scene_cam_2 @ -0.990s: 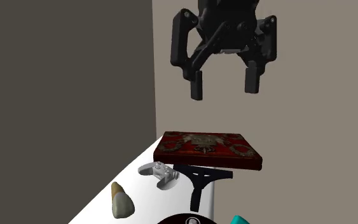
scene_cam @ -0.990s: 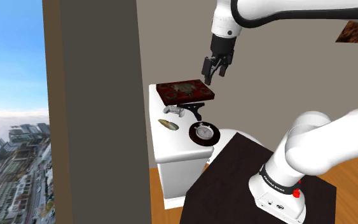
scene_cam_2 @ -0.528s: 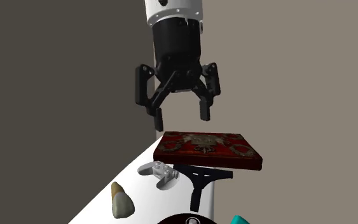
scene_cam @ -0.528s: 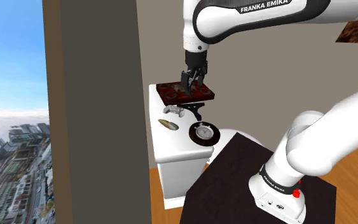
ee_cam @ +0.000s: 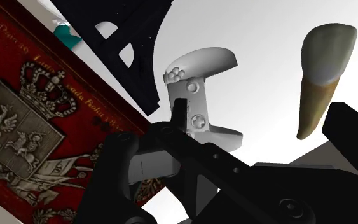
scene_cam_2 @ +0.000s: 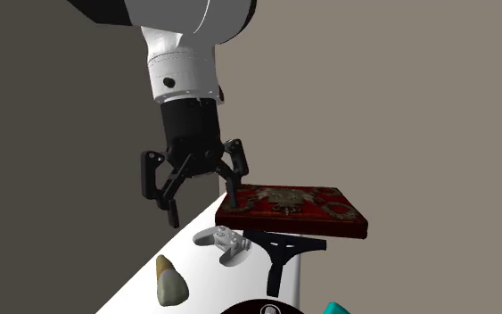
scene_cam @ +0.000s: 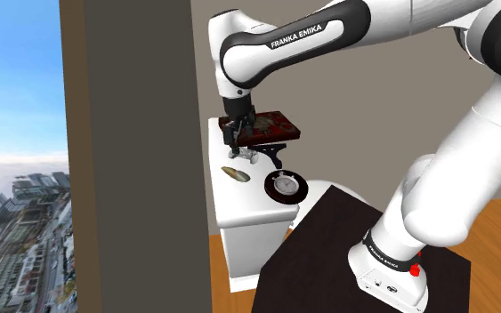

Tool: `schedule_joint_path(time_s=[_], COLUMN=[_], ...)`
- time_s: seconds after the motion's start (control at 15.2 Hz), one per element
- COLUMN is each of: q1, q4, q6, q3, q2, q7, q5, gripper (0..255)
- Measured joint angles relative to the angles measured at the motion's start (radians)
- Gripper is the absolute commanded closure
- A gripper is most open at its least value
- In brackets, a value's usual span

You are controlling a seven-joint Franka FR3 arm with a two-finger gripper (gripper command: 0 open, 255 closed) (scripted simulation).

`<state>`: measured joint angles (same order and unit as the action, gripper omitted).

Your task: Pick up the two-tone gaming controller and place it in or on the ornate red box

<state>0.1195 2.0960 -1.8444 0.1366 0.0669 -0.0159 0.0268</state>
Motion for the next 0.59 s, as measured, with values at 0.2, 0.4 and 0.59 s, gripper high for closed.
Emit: schedule_joint_path(time_s=[0.2,0.4,0.59], q1=[0.006,0.005,0.006], q4=[0.002,0.037,0.059], q6=[-0.028,-0.069,-0.098], q3=[0.006,0.006,0.006], q2=[-0.038,-0.045,-0.053], q7=[0.003,0.004,0.003], q5=[0.002,0.003,0.005], gripper=[0,0,0])
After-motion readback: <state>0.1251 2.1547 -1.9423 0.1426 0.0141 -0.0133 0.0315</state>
